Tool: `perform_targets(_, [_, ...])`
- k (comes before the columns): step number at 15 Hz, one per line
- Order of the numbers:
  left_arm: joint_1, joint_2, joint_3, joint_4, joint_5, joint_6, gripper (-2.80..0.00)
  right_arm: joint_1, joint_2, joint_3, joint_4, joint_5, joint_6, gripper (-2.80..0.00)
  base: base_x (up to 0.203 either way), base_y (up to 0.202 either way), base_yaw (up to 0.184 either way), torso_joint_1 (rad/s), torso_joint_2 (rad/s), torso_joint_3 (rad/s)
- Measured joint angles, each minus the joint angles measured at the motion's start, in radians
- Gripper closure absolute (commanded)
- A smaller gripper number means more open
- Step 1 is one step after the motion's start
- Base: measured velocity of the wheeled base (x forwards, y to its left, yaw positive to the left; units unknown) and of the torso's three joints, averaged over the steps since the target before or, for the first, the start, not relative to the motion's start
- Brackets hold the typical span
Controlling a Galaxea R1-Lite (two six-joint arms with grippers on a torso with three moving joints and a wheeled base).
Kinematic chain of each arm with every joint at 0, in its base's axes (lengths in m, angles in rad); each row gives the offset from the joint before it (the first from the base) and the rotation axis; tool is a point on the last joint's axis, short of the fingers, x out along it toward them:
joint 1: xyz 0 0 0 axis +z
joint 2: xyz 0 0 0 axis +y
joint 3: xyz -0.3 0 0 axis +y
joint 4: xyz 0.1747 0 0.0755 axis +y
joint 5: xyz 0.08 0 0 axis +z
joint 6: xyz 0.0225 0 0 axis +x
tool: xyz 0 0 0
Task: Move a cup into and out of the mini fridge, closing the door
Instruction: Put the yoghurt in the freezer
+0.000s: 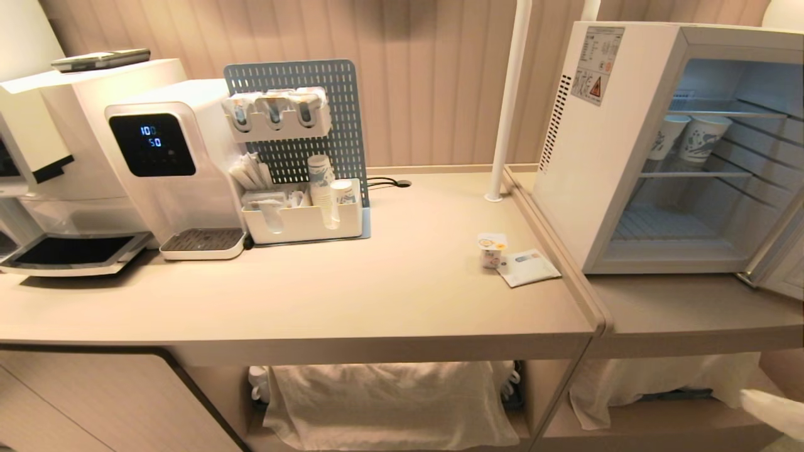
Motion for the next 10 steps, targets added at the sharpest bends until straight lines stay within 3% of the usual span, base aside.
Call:
perform_targets(5, [0.000, 0.000, 0.000, -0.002, -0.002, -0.007, 0.00, 0.044, 0.607, 0.024, -0.470, 0.050, -0.027, 0.00, 0.000, 0.000, 0.000, 0.000, 0.00, 0.000])
perform_targets(7, [0.000, 0.000, 0.000, -0.002, -0.002, -0.008, 0.00, 0.096, 0.821, 0.004, -0.730, 0.011, -0.001, 0.00, 0.000, 0.000, 0.000, 0.000, 0.00, 0.000])
perform_targets(9, [0.000, 0.000, 0.000, -0.003, 0.001, -0.011, 0.00, 0.174, 0.997, -0.056, -0.966, -0.089, 0.026, 0.00, 0.000, 0.000, 0.000, 0.000, 0.00, 0.000])
perform_targets(10, [0.000, 0.000, 0.000, -0.003, 0.002, -0.013, 0.00, 0.211, 1.054, -0.097, -1.057, -0.146, 0.034, -2.80, 0.000, 0.000, 0.000, 0.000, 0.00, 0.000])
